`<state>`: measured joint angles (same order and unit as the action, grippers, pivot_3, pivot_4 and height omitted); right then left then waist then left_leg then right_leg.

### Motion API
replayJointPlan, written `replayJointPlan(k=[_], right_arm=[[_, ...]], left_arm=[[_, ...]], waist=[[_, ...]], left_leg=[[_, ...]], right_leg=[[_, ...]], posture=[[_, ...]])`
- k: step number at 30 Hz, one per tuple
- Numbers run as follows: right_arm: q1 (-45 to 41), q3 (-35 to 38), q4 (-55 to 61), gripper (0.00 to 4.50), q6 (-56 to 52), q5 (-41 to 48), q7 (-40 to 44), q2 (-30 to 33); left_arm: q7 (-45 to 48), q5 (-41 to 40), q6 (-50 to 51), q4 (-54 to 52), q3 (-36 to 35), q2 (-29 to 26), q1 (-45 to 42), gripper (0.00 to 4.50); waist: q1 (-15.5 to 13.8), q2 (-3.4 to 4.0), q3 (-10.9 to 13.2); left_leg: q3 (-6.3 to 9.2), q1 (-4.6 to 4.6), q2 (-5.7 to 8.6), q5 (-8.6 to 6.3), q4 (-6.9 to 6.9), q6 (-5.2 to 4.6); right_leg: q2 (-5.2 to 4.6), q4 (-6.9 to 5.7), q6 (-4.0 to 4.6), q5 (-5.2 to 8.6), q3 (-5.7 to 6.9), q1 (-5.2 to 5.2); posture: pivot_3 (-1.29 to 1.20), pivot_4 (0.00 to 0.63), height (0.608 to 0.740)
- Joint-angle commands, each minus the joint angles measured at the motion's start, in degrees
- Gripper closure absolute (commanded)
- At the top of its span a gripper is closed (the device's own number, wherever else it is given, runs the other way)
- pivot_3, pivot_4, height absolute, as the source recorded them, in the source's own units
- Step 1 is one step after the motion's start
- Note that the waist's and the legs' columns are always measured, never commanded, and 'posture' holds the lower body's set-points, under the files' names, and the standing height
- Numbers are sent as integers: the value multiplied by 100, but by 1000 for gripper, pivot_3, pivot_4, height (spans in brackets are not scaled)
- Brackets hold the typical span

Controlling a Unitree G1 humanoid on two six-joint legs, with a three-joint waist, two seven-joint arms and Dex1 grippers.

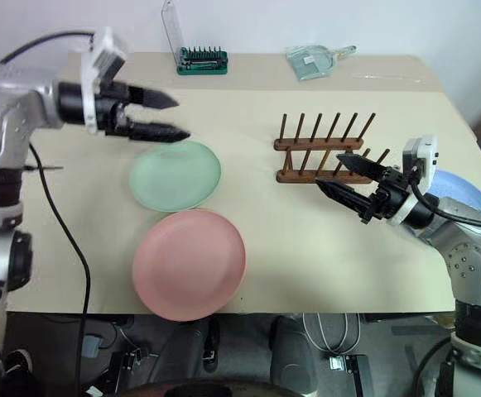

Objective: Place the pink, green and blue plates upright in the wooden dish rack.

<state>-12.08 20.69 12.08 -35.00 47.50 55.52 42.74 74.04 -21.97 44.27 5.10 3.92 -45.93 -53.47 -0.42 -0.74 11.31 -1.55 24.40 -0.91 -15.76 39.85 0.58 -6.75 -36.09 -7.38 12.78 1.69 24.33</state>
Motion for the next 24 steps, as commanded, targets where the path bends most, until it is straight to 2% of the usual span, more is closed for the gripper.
replayJointPlan(k=[1, 5, 8, 10, 13, 15, 19, 23, 24], right_arm=[[-142, 107, 116, 12, 152, 29, 79, 70], [-224, 46, -17, 12, 99, 37, 195, 115], [-301, -25, -69, 12, 117, -15, 216, 92], [-340, -85, -98, 12, 148, -55, 211, 55], [-347, -127, -145, 12, 211, -141, 201, 38], [-363, -114, -166, 12, 215, -145, 177, 19], [-404, -208, -234, 12, 274, -254, 179, -17], [-513, -258, -316, 12, 294, -305, 220, -19], [-537, -269, -344, 12, 311, -333, 231, -15]], left_arm=[[991, -758, -481, -1086, -736, -629, 1031, 0], [1610, -1410, -18, -1513, -1046, -1400, 1751, 0], [1754, -906, -884, -1468, -1017, -1819, 2382, 0], [1787, -1072, -820, -1369, -1293, -2014, 2778, 0], [1666, -1332, 25, -1383, -1322, -2628, 3272, 0], [1235, -1170, 258, -1435, -1272, -2686, 3430, 0], [683, -1417, 811, -1616, -1258, -2485, 3597, 0], [409, -1280, 295, -1854, -1340, -2269, 3611, 0], [346, -1411, 637, -1795, -1287, -2305, 3452, 0]], waist=[[44, -4, 3], [-1, -11, 7], [-34, -2, 1], [-29, -1, 0], [-8, -8, 5], [-19, -3, 4], [-24, -4, 4], [-17, -4, 5], [-23, -4, 5]], left_leg=[[-2, 0, 0, -1, -2, -1], [0, 7, -2, 0, -1, 0], [-1, -1, -1, -2, 1, -1], [-3, -1, -1, -3, 0, -2], [-3, 2, -3, -3, 0, -2], [-4, 3, -4, -3, -1, -3], [-3, 2, -3, -3, -1, -3], [-4, 1, -3, -3, -5, -3], [-3, 1, -3, -2, -5, -2]], right_leg=[[0, 1, 0, 0, -3, 2], [0, 1, 1, 1, -1, 7], [-2, 6, 14, 7, 0, -4], [-3, 5, 20, 11, -1, -3], [-1, 2, 19, 10, 0, 4], [-1, 2, 13, 7, -1, 6], [-1, 2, 11, 6, 0, 3], [0, 1, 5, 3, -1, 7], [0, 0, 5, 3, 0, 7]], posture=[[0, 150, 724], [0, 150, 724], [0, 150, 724], [0, 150, 724], [0, 150, 724], [0, 150, 724], [0, 150, 724], [0, 150, 724], [0, 150, 724]])
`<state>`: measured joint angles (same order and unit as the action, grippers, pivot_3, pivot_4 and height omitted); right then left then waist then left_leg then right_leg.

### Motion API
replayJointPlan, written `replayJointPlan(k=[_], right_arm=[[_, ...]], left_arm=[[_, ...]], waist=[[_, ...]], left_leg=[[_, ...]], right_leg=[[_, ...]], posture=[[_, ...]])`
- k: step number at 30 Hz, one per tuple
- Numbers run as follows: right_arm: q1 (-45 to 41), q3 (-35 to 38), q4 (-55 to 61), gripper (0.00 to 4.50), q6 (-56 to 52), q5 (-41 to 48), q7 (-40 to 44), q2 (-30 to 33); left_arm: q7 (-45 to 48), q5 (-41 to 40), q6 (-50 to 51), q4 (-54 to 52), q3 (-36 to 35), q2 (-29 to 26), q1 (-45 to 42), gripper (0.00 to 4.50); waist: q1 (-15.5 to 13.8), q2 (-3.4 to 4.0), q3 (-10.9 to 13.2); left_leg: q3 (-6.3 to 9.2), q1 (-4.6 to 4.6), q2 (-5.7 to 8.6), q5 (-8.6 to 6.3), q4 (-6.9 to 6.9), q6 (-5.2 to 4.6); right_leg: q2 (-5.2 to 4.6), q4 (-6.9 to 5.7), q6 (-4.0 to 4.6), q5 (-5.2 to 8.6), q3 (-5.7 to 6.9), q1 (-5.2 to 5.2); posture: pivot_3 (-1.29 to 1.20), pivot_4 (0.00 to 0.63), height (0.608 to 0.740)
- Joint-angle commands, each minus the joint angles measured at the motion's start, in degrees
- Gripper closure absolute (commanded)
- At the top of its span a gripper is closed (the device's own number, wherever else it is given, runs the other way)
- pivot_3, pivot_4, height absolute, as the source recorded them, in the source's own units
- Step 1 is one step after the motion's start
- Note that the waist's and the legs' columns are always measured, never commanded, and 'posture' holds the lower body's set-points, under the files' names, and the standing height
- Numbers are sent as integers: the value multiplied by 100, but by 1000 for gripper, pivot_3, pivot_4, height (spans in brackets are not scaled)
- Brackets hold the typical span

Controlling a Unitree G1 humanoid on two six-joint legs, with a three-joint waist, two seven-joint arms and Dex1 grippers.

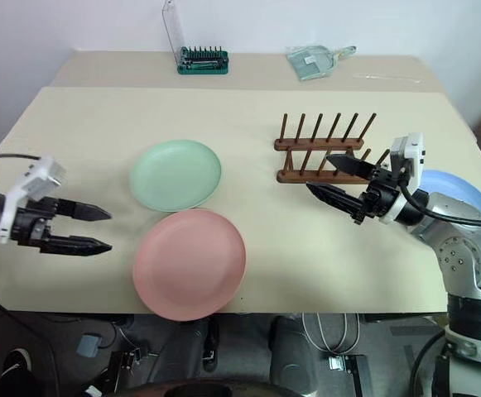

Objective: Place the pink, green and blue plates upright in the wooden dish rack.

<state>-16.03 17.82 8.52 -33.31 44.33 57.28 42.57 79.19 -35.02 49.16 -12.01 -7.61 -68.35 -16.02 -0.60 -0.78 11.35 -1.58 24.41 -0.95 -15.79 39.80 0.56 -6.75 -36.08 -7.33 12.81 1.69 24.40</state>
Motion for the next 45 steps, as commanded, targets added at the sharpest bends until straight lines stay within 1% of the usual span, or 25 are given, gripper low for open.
replayJointPlan(k=[1, 3, 4, 6, 8, 10, 12, 14, 15, 18, 24, 25, 28, 31, 32, 33, 34, 35, 37, 38, 45], right_arm=[[-159, 0, -13, 12, 137, -38, 61, 3], [-164, -40, -44, 12, 191, -122, 68, 14], [-153, -53, -50, 12, 241, -175, 66, 16], [-126, -43, -38, 12, 260, -172, 41, -13], [-97, -37, -24, 12, 277, -166, 31, -45], [-80, -47, 2, 12, 275, -165, 23, -71], [-70, -61, 36, 12, 294, -183, 11, -94], [-63, -65, 71, 12, 308, -196, -4, -108], [-52, -62, 90, 12, 319, -202, -12, -116], [-14, -39, 144, 12, 334, -203, -51, -130], [116, -8, 219, 12, 403, -215, -112, -126], [131, -4, 229, 12, 410, -212, -122, -125], [162, -9, 245, 12, 467, -231, -156, -132], [168, -17, 230, 0, 518, -246, -183, -133], [169, -19, 224, 0, 526, -246, -184, -129], [171, -19, 217, 0, 533, -246, -182, -125], [166, -23, 210, 0, 537, -249, -182, -122], [161, -27, 207, 0, 538, -252, -183, -121], [174, -17, 212, 0, 547, -256, -182, -114], [185, -11, 217, 0, 551, -256, -180, -111], [171, -29, 205, 0, 587, -289, -197, -112]], left_arm=[[-135, -282, 631, 6, -51, -214, -424, 0], [-451, -258, 1739, 237, 390, -420, -770, 0], [-639, -33, 2191, 278, 853, -560, -970, 0], [-890, -223, 3083, 395, 1134, -365, -1287, 0], [-885, -621, 3735, 296, 1169, -218, -1566, 0], [-1104, -970, 4216, 459, 1368, -102, -1990, 0], [-1598, -1248, 4334, 856, 1545, 152, -2401, 0], [-2056, -1793, 4334, 1516, 1694, 358, -2775, 0], [-2268, -2054, 4334, 1595, 1892, 318, -2819, 0], [-2940, -2750, 4334, 1675, 2233, 281, -2818, 0], [-4033, -4078, 4334, 1681, 2531, 298, -2849, 0], [-4215, -4240, 4334, 1698, 2581, 311, -2853, 0], [-4731, -4362, 4334, 1686, 2627, 386, -2760, 0], [-5038, -4558, 4334, 1694, 2661, 379, -2602, 864], [-5079, -4663, 4334, 1677, 2689, 361, -2554, 1354], [-5169, -4750, 4334, 1637, 2687, 384, -2477, 2027], [-5221, -4870, 4334, 1592, 2722, 390, -2426, 2409], [-5282, -4964, 4334, 1563, 2740, 395, -2392, 3042], [-5416, -5088, 4334, 1531, 2719, 386, -2345, 3906], [-5465, -5140, 4334, 1516, 2707, 372, -2333, 4446], [-5765, -5373, 4334, 1697, 2540, 424, -2349, 4446]], waist=[[-10, -1, 0], [-6, -1, 0], [-8, 0, 0], [1, 5, -3], [4, 0, 0], [-11, -13, 5], [-17, -14, 4], [-11, -14, 3], [-1, -14, 3], [58, -13, 3], [93, -13, 3], [94, -13, 3], [102, -13, 3], [116, -13, 3], [115, -13, 3], [114, -13, 3], [112, -13, 3], [109, -13, 3], [99, -13, 3], [97, -13, 3], [105, -13, 3]], left_leg=[[0, 0, 0, 0, 0, 0], [0, 1, 0, 0, 0, 0], [-1, -1, 1, 0, 0, 0], [-2, -2, 2, 0, -3, -1], [-1, -3, 2, 0, -4, -1], [0, -1, 1, 0, -3, 0], [4, 1, 2, 0, -1, 0], [6, -1, 2, 0, 0, 0], [6, -1, 2, 0, 0, 0], [4, -2, 2, 0, -3, 0], [7, -1, 2, 1, -3, 1], [7, 0, 2, 1, -3, 1], [6, -1, 2, 1, -3, 1], [5, -1, 2, 1, -4, 2], [5, -2, 2, 1, -4, 1], [5, -2, 2, 1, -4, 2], [5, -2, 2, 1, -4, 2], [5, -2, 2, 1, -4, 2], [5, -1, 2, 2, -3, 3], [5, -1, 2, 2, -3, 3], [4, -2, 3, 2, -4, 3]], right_leg=[[0, -1, 0, 0, 0, 0], [0, -2, 0, 0, 0, -1], [0, -1, -1, 0, -1, -1], [0, 0, -3, 0, -3, -2], [1, -2, -4, 1, -3, -1], [1, -3, -4, 1, -2, 0], [1, -3, -4, 1, 0, -2], [0, -5, -4, 1, 0, -4], [0, -5, -4, 1, 0, -3], [0, -4, -4, 1, -4, 0], [-1, -5, -4, 1, -4, 2], [-1, -5, -4, 1, -4, 2], [-2, -5, -4, 1, -4, 2], [-2, -5, -3, 1, -4, 2], [-2, -5, -3, 1, -4, 2], [-2, -5, -3, 1, -4, 2], [-2, -5, -3, 1, -4, 2], [-2, -5, -3, 1, -4, 2], [-2, -5, -3, 1, -4, 2], [-2, -5, -3, 1, -4, 1], [-2, -4, -2, 2, -3, 1]], posture=[[0, 150, 724], [0, 150, 724], [0, 150, 724], [0, 150, 724], [0, 150, 724], [0, 150, 724], [0, 150, 724], [0, 150, 724], [0, 150, 724], [0, 150, 724], [0, 150, 724], [0, 150, 724], [0, 150, 724], [0, 150, 724], [0, 150, 724], [0, 150, 724], [0, 150, 724], [0, 150, 724], [0, 150, 724], [0, 150, 724], [0, 150, 724]])
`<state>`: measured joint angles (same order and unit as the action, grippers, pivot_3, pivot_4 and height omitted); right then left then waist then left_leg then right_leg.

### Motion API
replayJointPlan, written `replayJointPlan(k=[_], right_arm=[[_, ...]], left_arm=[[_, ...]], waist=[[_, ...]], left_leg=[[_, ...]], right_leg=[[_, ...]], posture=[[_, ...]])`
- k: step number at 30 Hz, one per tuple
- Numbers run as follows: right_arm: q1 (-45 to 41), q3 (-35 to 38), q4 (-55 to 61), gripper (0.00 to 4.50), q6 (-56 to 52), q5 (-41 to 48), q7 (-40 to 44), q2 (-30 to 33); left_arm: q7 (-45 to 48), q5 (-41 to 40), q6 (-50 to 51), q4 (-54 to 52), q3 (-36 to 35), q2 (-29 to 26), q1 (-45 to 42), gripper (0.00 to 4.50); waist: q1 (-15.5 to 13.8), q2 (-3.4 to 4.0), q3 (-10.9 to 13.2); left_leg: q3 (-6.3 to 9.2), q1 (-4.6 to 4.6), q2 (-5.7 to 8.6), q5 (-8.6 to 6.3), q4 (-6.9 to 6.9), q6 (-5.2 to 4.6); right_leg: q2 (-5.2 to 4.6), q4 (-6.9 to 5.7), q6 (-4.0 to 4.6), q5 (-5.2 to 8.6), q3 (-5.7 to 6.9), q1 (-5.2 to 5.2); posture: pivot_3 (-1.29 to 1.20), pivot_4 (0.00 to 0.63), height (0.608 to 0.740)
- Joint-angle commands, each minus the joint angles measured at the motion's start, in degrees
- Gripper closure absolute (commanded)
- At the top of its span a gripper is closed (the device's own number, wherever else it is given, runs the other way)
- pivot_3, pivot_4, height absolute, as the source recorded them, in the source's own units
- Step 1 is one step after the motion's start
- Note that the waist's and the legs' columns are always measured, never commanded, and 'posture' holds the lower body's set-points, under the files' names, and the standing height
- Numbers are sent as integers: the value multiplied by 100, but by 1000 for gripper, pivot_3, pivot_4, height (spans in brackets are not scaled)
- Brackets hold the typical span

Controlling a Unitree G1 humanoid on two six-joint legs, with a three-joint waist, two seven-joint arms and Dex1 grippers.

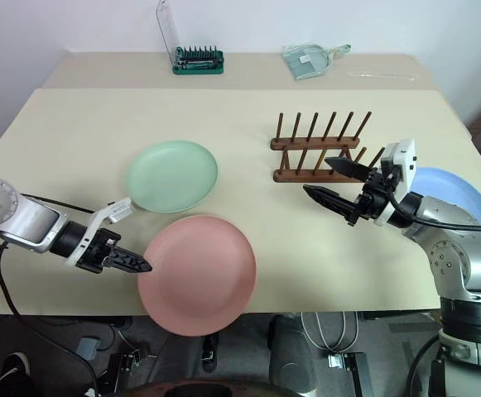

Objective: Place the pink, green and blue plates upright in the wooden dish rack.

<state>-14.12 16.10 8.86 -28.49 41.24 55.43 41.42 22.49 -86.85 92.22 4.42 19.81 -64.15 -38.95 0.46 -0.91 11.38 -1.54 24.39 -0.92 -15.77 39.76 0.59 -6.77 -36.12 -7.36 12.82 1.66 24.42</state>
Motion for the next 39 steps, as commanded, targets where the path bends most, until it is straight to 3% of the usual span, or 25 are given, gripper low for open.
replayJointPlan(k=[1, 5, 9, 13, 16, 19, 21, 23, 25, 28, 33, 39], right_arm=[[-31, 139, 163, 0, 115, 18, -7, 6], [-65, 139, 124, 0, 163, 15, 12, -3], [-547, 614, -95, 0, 296, 441, -295, -302], [-1326, 1192, -442, 0, 616, 779, -879, -668], [-1790, 1218, -692, 0, 1217, 309, -1285, -808], [-1956, 738, -802, 0, 2492, -850, -1314, -856], [-1927, 30, -904, 0, 3671, -2254, -1310, -645], [-2080, -282, -978, 0, 4550, -3067, -1576, -658], [-2178, -437, -1050, 0, 5219, -3582, -1852, -688], [-2050, -997, -1300, 0, 6185, -5075, -2264, -379], [-2065, -1305, -1539, 0, 6747, -6450, -3166, -208], [-2205, -1607, -1785, 0, 6663, -7292, -3972, -272]], left_arm=[[-173, -197, 28, 134, -264, 69, -89, 4446], [-168, -527, 28, 73, -727, 293, -170, 4446], [-479, -644, -516, 38, -1491, 745, -254, 4446], [-1692, -311, -1961, 655, -2513, 1823, -760, 4446], [-2329, 148, -2818, 608, -2914, 2630, -980, 4446], [-3060, 453, -3529, 582, -3210, 3562, -1144, 4446], [-3414, 683, -3907, 460, -3294, 4152, -1176, 4446], [-3714, 863, -4380, 368, -3399, 4765, -1255, 4446], [-3857, 1013, -4635, 288, -3468, 5157, -1318, 4446], [-3926, 1307, -4999, 296, -3408, 5722, -1535, 4446], [-3996, 1542, -5324, 360, -3562, 6171, -1698, 4446], [-3969, 1727, -5117, 109, -3358, 6439, -1649, 4446]], waist=[[-1, 0, 0], [-18, 0, 0], [-7, 1, -1], [-71, 1, -1], [-95, 1, -2], [-133, 0, -3], [-113, 0, -3], [-107, 0, -3], [-109, 0, -2], [-116, -1, -3], [-116, -4, -3], [-116, -4, -3]], left_leg=[[0, 0, 0, 0, 0, 0], [0, 1, 0, 0, 0, 0], [0, -1, 0, 1, 1, 1], [3, -3, 2, 4, 4, 6], [-2, -2, 3, 8, 4, 14], [-4, 0, 7, 17, 3, 30], [-5, 1, 10, 18, 4, 32], [-7, 0, 10, 20, 4, 35], [-6, 1, 10, 23, 4, 40], [-7, 1, 10, 24, 4, 43], [-7, 0, 12, 25, 7, 43], [-6, 0, 11, 25, 4, 44]], right_leg=[[0, 0, 0, 0, 0, 0], [0, 0, 0, 0, 0, 0], [-1, -1, 0, 0, 0, 0], [-1, -2, 1, -3, 2, -6], [-1, 5, 0, -3, 1, -6], [-5, 9, -1, -4, 1, -8], [-5, 8, -2, -4, 1, -8], [-5, 7, -2, -4, -1, -6], [-5, 7, -2, -4, -1, -5], [-5, 9, -2, -4, 0, -5], [-5, 13, -2, -4, 1, -10], [-4, 13, -2, -4, 1, -10]], posture=[[0, 150, 724], [0, 150, 724], [0, 150, 724], [0, 150, 724], [0, 150, 724], [0, 150, 724], [0, 150, 724], [0, 150, 724], [0, 150, 724], [0, 150, 724], [0, 150, 724], [0, 150, 724]])
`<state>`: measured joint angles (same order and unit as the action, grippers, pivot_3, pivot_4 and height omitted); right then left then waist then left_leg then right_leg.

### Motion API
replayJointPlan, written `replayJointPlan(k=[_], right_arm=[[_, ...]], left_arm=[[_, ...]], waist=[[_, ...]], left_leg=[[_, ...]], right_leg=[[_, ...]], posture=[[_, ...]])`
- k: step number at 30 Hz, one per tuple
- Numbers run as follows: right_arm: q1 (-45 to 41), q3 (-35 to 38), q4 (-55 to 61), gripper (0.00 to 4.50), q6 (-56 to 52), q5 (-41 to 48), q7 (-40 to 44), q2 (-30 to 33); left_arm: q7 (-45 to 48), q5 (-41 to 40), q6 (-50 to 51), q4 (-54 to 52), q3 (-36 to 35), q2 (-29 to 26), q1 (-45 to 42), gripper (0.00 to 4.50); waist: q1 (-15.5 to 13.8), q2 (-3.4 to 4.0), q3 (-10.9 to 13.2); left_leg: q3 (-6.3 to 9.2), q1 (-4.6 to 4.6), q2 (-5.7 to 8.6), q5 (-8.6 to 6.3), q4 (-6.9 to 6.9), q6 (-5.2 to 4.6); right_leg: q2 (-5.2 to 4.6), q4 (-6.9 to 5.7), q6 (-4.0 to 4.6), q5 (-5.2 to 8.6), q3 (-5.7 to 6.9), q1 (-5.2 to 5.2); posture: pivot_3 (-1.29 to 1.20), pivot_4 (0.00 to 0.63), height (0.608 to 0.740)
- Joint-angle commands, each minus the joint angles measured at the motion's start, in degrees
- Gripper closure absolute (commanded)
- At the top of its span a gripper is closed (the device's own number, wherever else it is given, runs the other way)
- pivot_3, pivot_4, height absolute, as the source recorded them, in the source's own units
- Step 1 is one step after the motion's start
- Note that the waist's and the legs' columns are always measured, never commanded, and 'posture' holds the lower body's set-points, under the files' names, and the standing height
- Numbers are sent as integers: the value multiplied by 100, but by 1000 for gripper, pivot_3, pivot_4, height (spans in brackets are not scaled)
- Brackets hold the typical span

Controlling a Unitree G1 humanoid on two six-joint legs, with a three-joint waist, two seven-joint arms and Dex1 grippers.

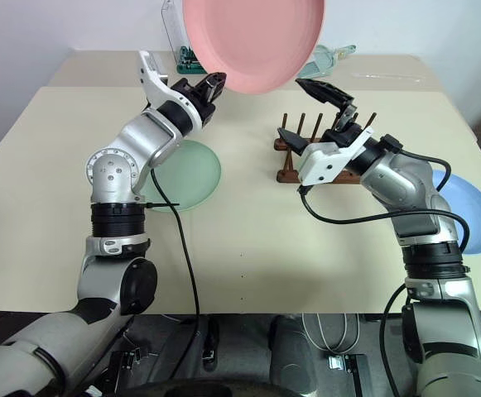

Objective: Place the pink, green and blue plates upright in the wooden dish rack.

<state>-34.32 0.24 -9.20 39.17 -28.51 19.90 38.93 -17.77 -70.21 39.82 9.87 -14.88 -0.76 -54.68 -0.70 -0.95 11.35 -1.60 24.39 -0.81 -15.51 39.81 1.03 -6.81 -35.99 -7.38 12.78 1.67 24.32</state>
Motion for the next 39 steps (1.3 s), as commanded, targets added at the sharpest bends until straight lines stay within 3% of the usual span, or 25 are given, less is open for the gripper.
replayJointPlan(k=[1, 10, 13, 20, 28, 31, 37, 38, 39], right_arm=[[-261, -86, -44, 0, -159, -435, -528, -47], [-762, -521, -556, 0, -402, -829, -1027, -40], [-814, -569, -623, 870, -418, -764, -1024, -13], [-794, -589, -584, 4384, -417, -704, -1063, 1], [-797, -574, -635, 4453, -487, -715, -1152, 137], [-832, -465, -735, 4500, -558, -581, -1222, 182], [-1034, -51, -1193, 4500, -716, 808, -889, -2], [-1109, 165, -1270, 4500, -834, 1409, -709, -106], [-1196, 374, -1314, 4500, -976, 2101, -433, -226]], left_arm=[[46, 61, 158, -487, 141, 170, -56, 4446], [84, 340, 563, -836, 440, 385, 79, 4446], [152, 432, 603, -869, 463, 383, 96, 4500], [343, 754, 660, -949, 589, 350, 100, 4500], [774, 961, 336, -794, 400, 606, 93, 4500], [1081, 970, 514, -989, 540, 555, 146, 3536], [1778, 1158, 593, -1346, 793, 284, 276, 557], [1963, 1187, 574, -1428, 800, 165, 310, 67], [2115, 1210, 561, -1480, 784, 56, 341, 23]], waist=[[0, 0, 0], [3, 0, 0], [3, 0, 0], [-3, 0, 0], [-2, 0, 0], [3, 0, 0], [7, 0, 0], [11, 0, 0], [22, 0, 0]], left_leg=[[0, 0, 0, 0, 0, 0], [2, 0, 1, 0, 0, 0], [3, 0, 0, 0, -2, 0], [3, 1, 1, 0, -2, -1], [3, 0, 1, 0, -3, -1], [4, 1, 1, -1, -4, -1], [4, 1, 0, -1, -5, -2], [3, 0, 0, -1, -6, -2], [3, 0, 0, -1, -6, -3]], right_leg=[[0, 0, 0, 0, 0, 0], [0, 5, 0, 0, 2, -3], [1, 5, 1, 0, 2, -3], [1, 8, 1, 0, 2, -3], [1, 11, 1, 0, 3, -5], [1, 11, 1, 0, 3, -5], [1, 12, 1, 0, 3, -5], [1, 14, 1, 0, 3, -6], [1, 14, 1, 0, 3, -6]], posture=[[0, 150, 724], [0, 150, 724], [0, 150, 724], [0, 150, 724], [0, 150, 724], [0, 150, 724], [0, 150, 724], [0, 150, 724], [0, 150, 724]])
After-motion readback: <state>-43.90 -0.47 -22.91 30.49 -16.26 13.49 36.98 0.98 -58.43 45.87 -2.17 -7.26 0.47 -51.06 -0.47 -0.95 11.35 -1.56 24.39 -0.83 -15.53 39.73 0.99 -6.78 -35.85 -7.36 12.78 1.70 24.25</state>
